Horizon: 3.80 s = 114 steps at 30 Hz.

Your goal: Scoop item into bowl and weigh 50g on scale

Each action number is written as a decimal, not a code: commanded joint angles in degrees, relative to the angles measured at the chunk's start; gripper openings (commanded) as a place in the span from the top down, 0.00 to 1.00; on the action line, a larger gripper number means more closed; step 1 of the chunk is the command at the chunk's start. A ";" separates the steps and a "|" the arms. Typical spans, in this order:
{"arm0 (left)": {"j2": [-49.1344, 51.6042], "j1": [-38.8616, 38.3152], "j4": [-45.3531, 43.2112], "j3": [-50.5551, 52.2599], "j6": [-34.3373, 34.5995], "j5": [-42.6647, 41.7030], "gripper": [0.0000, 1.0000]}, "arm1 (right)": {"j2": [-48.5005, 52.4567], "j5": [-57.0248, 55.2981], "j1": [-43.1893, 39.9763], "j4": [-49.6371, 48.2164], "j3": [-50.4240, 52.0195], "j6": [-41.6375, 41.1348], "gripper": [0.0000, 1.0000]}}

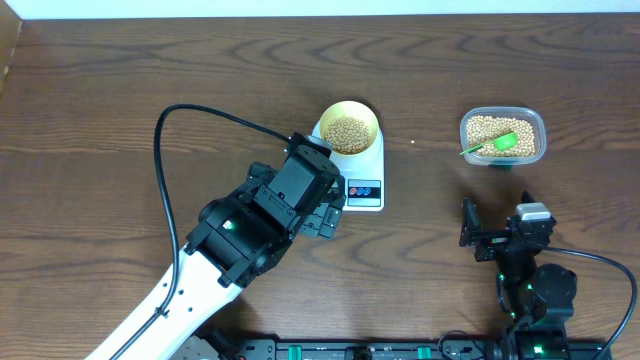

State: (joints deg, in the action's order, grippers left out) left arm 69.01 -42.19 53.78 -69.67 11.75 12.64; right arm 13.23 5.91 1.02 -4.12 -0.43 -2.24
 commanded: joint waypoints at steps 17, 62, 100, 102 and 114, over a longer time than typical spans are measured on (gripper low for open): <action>0.15 0.13 0.15 -0.63 -0.74 1.14 0.00 | -0.15 6.05 -1.20 0.94 0.11 2.12 0.01; 0.15 0.13 0.15 -0.63 -0.74 1.14 0.00 | -12.92 6.05 -0.94 7.43 0.11 2.10 0.01; -28.30 18.99 -3.93 2.51 -5.35 -4.55 0.02 | -12.92 6.08 -0.94 7.43 0.11 2.10 0.01; -32.09 21.57 -4.02 4.37 -6.69 -6.56 0.02 | -12.92 6.05 -0.94 7.43 0.11 2.10 0.01; -54.88 34.01 -22.43 30.32 -9.77 -15.87 0.02 | -12.92 6.05 -0.94 7.43 0.11 2.10 0.01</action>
State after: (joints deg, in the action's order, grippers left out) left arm 17.45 -10.68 35.05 -44.97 4.93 2.20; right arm 0.82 11.81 0.45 3.07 -0.40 -0.78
